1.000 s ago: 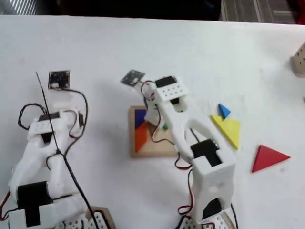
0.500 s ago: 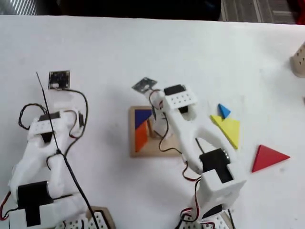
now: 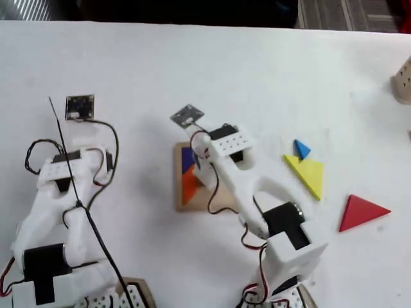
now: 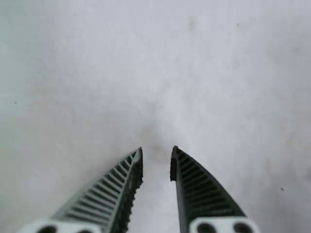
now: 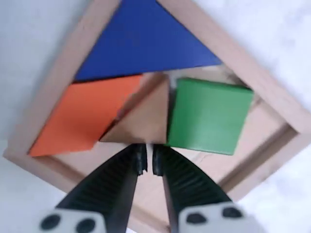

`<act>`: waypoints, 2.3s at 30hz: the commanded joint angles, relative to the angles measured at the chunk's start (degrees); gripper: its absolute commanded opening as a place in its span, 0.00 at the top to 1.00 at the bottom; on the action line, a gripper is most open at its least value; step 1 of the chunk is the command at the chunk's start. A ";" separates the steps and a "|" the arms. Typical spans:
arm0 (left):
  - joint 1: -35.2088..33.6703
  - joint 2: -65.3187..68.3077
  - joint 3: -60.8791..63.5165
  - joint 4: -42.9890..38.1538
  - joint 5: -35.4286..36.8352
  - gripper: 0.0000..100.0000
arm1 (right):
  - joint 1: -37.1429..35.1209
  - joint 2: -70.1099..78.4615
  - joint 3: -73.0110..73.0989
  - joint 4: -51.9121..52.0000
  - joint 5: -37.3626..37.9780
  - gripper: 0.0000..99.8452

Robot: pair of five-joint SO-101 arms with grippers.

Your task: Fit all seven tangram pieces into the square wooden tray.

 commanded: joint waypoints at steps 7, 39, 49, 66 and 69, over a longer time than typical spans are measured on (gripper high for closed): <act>-0.66 -0.40 -3.08 -1.05 0.09 0.89 | 3.30 -8.48 -1.32 4.88 -0.70 0.98; -0.66 -0.48 -2.99 -0.79 0.00 0.89 | 9.89 4.44 -12.31 -2.77 -8.79 0.98; -0.66 -0.48 -2.99 -0.88 0.00 0.89 | 8.57 3.91 -10.81 1.63 -8.88 0.98; -0.66 -0.48 -2.99 -1.05 0.00 0.89 | 10.07 -9.54 1.58 6.81 -8.26 0.98; -0.66 -0.48 -2.99 -1.05 0.00 0.89 | 6.11 -12.53 8.53 5.76 -8.88 0.98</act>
